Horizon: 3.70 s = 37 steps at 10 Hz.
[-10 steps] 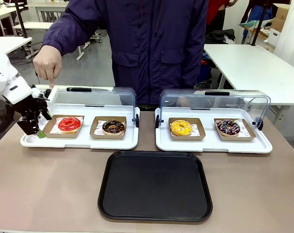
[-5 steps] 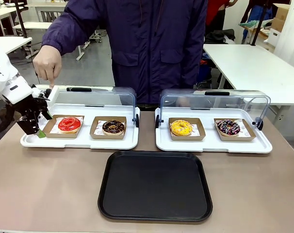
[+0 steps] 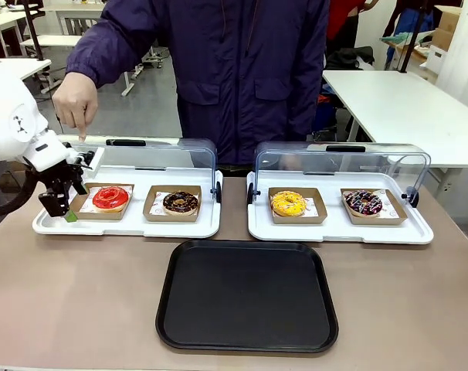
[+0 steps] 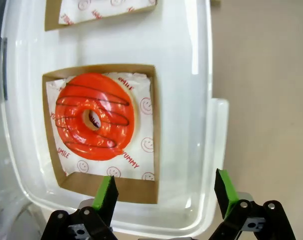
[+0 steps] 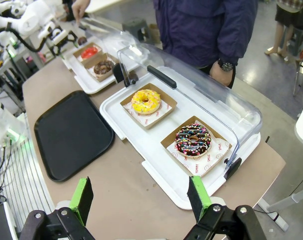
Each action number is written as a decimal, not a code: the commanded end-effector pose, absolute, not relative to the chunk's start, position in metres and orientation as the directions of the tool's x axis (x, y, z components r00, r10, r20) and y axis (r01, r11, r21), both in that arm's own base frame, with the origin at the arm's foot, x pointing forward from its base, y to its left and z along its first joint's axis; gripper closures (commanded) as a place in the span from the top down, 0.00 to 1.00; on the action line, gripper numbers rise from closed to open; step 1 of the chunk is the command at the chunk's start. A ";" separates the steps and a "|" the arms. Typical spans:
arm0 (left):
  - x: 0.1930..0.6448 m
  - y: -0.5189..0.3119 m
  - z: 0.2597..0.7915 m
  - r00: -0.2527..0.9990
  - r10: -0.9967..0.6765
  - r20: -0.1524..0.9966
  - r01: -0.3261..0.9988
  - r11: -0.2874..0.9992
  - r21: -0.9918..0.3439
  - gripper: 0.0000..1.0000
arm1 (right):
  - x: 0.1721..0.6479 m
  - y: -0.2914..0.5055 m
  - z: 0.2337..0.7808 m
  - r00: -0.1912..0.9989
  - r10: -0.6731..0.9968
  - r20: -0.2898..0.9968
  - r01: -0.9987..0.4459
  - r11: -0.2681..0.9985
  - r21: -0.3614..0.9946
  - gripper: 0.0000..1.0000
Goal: Move the first donut from the left to the tray.
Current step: Pick up the Paper togo box containing the Donut indicated by the person and place it on the Handle tray.
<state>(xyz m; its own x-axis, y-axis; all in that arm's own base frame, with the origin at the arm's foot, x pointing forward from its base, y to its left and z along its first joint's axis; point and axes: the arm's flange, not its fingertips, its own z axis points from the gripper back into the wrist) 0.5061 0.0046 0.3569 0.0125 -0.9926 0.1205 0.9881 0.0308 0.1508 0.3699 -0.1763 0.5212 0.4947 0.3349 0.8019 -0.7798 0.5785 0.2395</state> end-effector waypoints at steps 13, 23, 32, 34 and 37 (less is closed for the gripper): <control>0.534 0.016 0.318 0.022 -0.999 0.043 0.988 0.028 0.150 0.44 | 0.373 -0.177 0.522 0.464 0.329 0.823 -0.794 0.566 0.221 1.00; 0.528 0.015 0.320 0.012 -1.000 -0.003 0.991 0.011 0.136 0.00 | 0.373 -0.177 0.522 0.464 0.329 0.823 -0.794 0.566 0.221 1.00; 0.519 0.005 0.354 0.002 -0.999 0.039 0.978 0.010 0.209 0.02 | 0.373 -0.177 0.522 0.464 0.329 0.823 -0.794 0.566 0.221 1.00; 0.501 -0.011 0.382 0.014 -0.999 0.043 0.967 0.025 0.252 0.02 | 0.373 -0.177 0.522 0.464 0.329 0.823 -0.794 0.566 0.221 1.00; 0.460 -0.057 0.422 0.000 -0.999 0.044 0.946 0.014 0.324 0.02 | 0.373 -0.177 0.522 0.464 0.329 0.823 -0.794 0.566 0.221 1.00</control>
<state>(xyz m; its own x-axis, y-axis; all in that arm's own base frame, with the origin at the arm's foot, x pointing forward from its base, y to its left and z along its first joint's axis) 0.4826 -0.0431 0.4182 -0.0104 -0.9984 0.0554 0.9530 0.0069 0.3030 0.3700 -0.1764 0.5211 0.4952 0.3351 0.8015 -0.7796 0.5786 0.2398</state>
